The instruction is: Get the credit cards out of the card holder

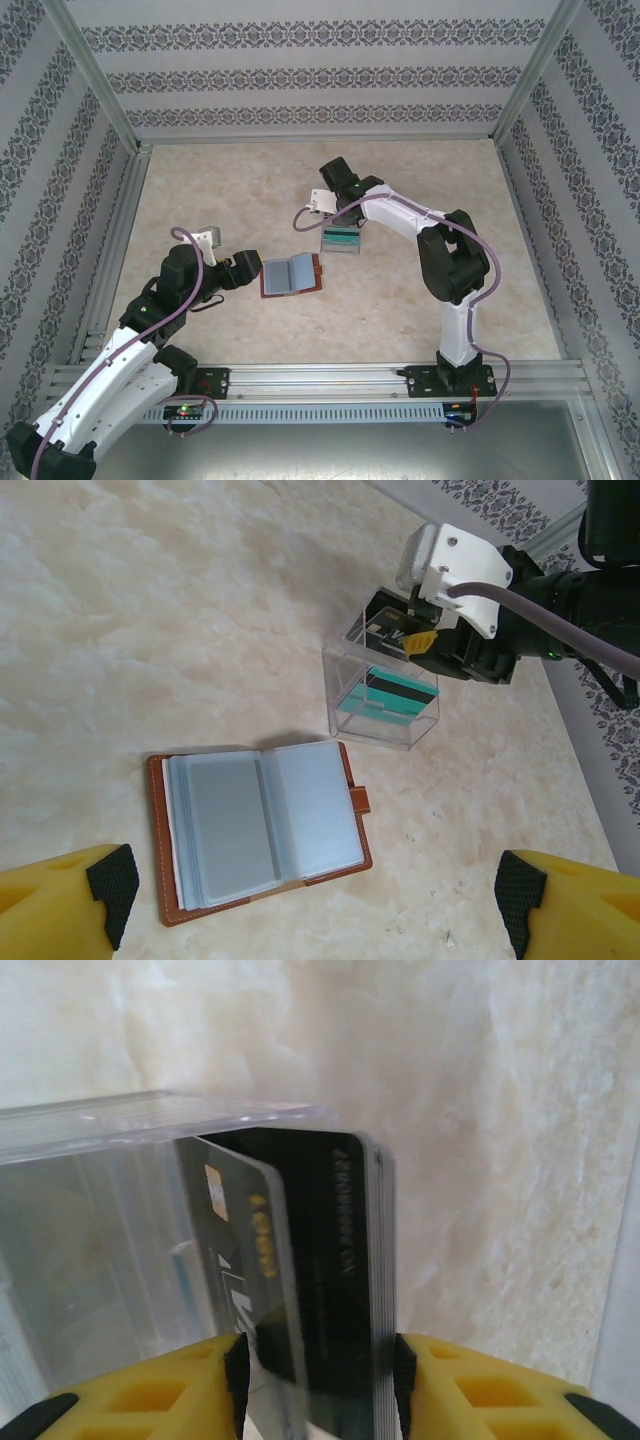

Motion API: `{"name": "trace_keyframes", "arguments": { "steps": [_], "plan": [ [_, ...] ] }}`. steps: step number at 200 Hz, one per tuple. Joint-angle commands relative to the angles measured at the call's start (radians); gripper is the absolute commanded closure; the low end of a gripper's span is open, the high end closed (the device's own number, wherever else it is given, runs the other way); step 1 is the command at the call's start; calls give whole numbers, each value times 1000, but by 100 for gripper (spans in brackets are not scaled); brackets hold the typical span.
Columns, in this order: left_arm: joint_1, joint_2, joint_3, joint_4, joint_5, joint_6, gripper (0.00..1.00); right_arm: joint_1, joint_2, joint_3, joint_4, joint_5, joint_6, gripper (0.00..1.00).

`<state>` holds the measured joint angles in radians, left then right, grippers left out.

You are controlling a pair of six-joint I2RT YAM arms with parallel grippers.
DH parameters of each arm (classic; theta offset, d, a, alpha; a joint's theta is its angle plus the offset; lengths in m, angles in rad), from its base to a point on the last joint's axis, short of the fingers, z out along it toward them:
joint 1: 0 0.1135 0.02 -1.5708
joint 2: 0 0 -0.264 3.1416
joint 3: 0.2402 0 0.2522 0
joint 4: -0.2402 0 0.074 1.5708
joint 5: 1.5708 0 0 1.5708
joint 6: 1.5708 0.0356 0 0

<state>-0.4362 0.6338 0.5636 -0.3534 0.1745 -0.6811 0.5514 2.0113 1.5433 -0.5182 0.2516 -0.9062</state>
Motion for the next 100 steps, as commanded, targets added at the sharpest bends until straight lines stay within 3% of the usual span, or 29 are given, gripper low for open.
{"name": "trace_keyframes", "arguments": {
  "steps": [1,100],
  "plan": [
    [8,-3,-15,-14,-14,25,6,-7,17,42,37,51,30,55],
    [7,0,-15,-13,-12,29,6,-11,-49,24,41,27,119,55]
  ]
}}
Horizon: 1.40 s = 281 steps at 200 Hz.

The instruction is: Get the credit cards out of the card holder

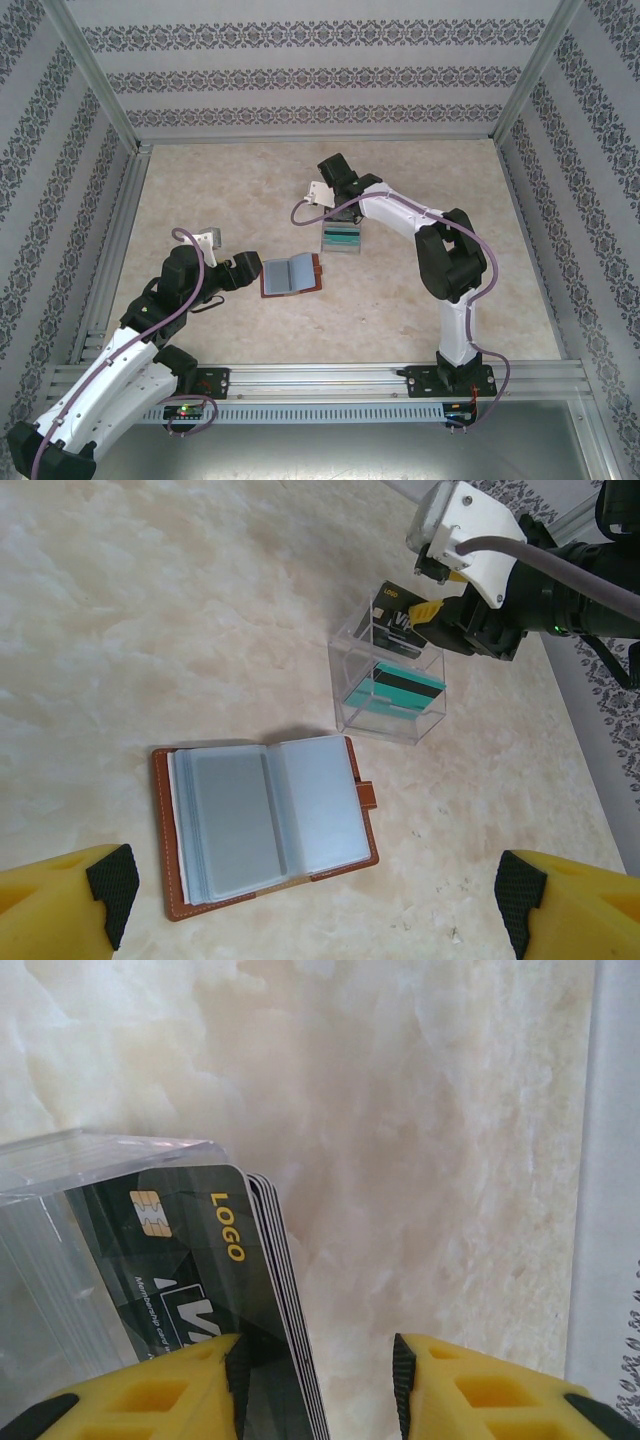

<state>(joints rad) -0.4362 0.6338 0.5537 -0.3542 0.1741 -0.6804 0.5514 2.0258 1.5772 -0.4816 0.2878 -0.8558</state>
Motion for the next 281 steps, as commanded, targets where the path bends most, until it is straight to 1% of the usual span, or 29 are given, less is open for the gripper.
{"name": "trace_keyframes", "arguments": {
  "steps": [1,21,34,52,95,125,147,163,179,204,215,230,269,281],
  "plan": [
    [8,0,-5,-12,-12,28,6,-11,-66,-11,5,-10,73,55],
    [7,8,-7,-10,-7,28,6,-3,-139,-63,32,-36,149,53],
    [8,18,-5,-8,-1,27,6,8,-198,-116,61,-50,211,50],
    [7,41,-4,-5,6,25,6,29,-279,-204,111,-63,308,49],
    [7,105,-7,8,31,18,9,104,-492,-431,229,-146,611,50],
    [7,155,-25,49,62,-11,14,190,-569,-539,283,-164,804,51],
    [8,209,-48,92,86,-39,20,255,-564,-567,290,-173,919,53],
    [7,251,-67,129,103,-61,28,290,-543,-576,295,-173,998,55],
    [8,295,-83,165,121,-81,37,307,-514,-585,297,-178,1083,57],
    [7,353,-96,210,139,-94,45,310,-450,-584,286,-214,1185,60],
    [8,377,-101,236,152,-101,46,311,-415,-582,287,-226,1196,63],
    [7,408,-105,266,165,-107,47,311,-371,-575,280,-208,1210,66],
    [7,481,-107,323,192,-116,47,309,-297,-570,277,-219,1235,67],
    [7,496,-111,345,204,-120,48,307,-279,-572,272,-215,1246,70]
  ]
}}
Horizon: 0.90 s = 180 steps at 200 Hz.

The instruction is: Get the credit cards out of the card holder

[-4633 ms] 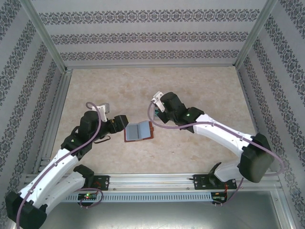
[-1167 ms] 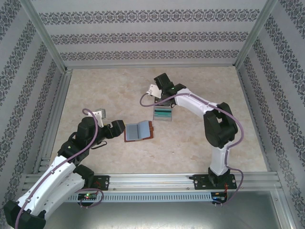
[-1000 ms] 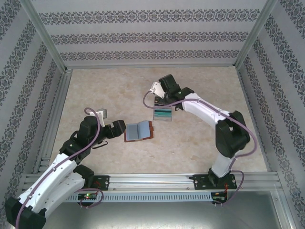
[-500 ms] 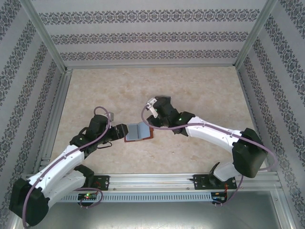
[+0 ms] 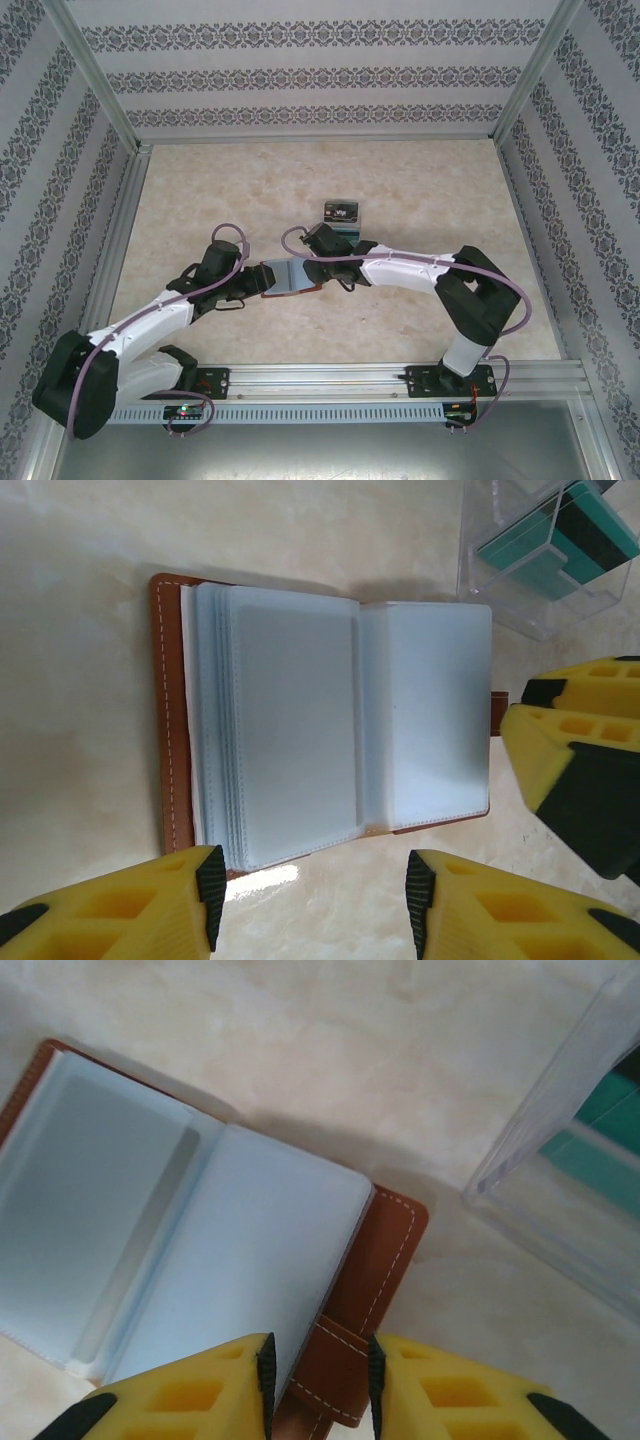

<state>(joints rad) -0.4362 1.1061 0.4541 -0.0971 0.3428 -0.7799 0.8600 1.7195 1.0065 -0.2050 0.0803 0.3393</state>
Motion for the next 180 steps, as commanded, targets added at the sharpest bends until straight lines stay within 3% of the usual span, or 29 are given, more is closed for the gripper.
{"name": "trace_keyframes", "arguments": {
  "steps": [1,79,133,180],
  "plan": [
    [7,25,-12,90,37,-21,47,-2,29,-2,-5,-9,51,70],
    [7,145,-5,163,65,-19,52,0,84,-46,58,-62,102,72],
    [7,191,12,148,23,-3,52,1,84,-53,65,-66,107,71],
    [7,226,17,196,71,-8,53,1,92,-48,62,-64,106,71]
  ]
}}
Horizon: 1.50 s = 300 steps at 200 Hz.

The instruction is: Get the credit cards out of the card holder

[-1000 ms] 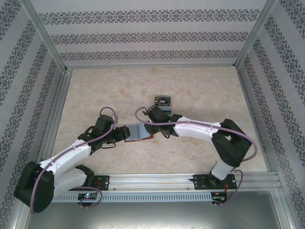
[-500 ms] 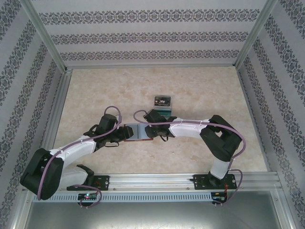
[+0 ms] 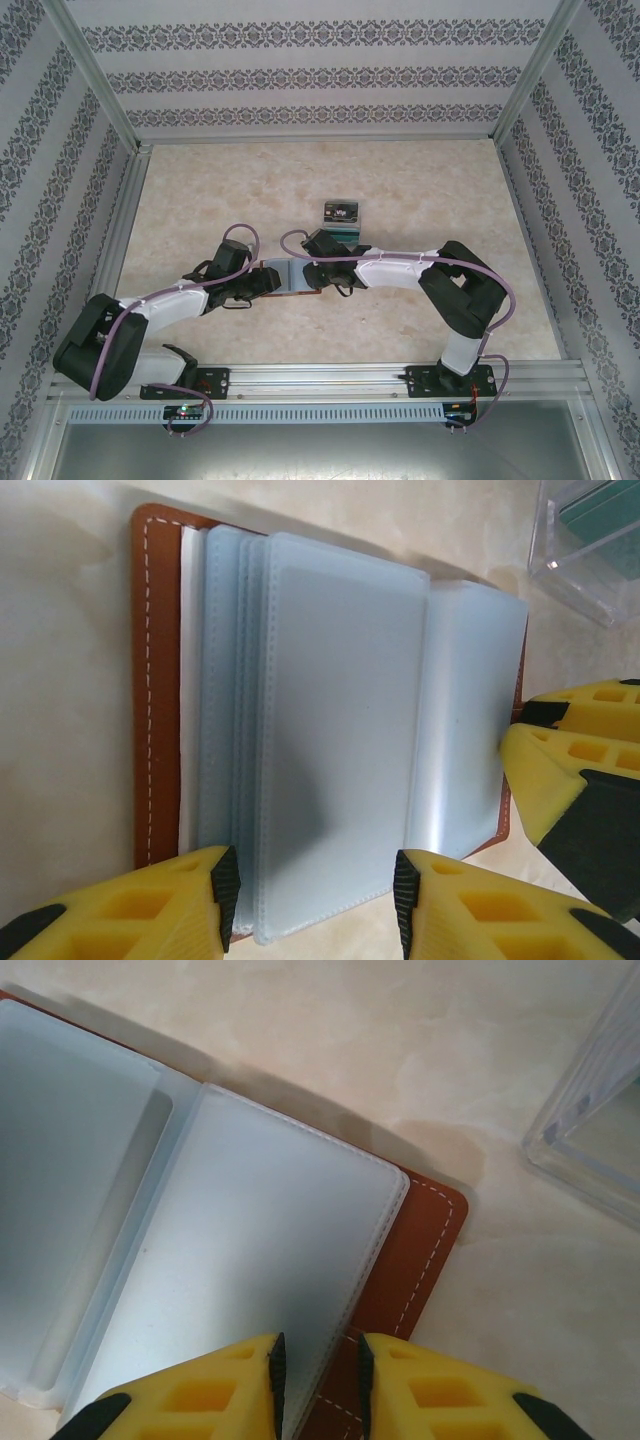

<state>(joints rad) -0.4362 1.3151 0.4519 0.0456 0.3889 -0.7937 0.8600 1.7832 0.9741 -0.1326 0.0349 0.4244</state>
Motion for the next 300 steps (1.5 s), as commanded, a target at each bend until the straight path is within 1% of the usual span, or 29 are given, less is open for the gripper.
{"name": "trace_keyframes", "arguments": {
  "steps": [1,26,78,101,113,136,146,164,180,188,223,268,300],
  "plan": [
    [7,16,19,54,26,5,53,0,28,-15,-10,-19,21,71],
    [8,12,19,84,56,-3,53,1,31,-15,-12,-19,22,71],
    [-8,-21,31,94,75,-2,52,-1,37,-18,-9,-18,29,71],
    [-14,-18,35,103,81,2,45,-2,39,-19,-6,-22,33,70],
    [-16,-9,37,112,92,2,38,-3,38,-18,-5,-23,35,70],
    [-22,7,39,124,98,2,34,-3,40,-21,-1,-27,39,70],
    [-24,13,42,123,100,5,26,-4,40,-24,-1,-28,40,70],
    [-26,20,41,127,106,8,20,-7,38,-28,6,-36,47,70],
    [-26,21,40,127,105,8,9,-14,32,-35,14,-45,58,69],
    [-26,19,38,129,107,10,6,-18,26,-41,21,-53,63,69],
    [-27,15,36,138,118,13,5,-37,22,-51,43,-81,82,69],
    [-27,-54,66,48,81,55,8,-39,24,-52,40,-82,85,69],
    [-28,-37,71,96,127,41,9,-38,28,-54,42,-82,85,69]
  ]
}}
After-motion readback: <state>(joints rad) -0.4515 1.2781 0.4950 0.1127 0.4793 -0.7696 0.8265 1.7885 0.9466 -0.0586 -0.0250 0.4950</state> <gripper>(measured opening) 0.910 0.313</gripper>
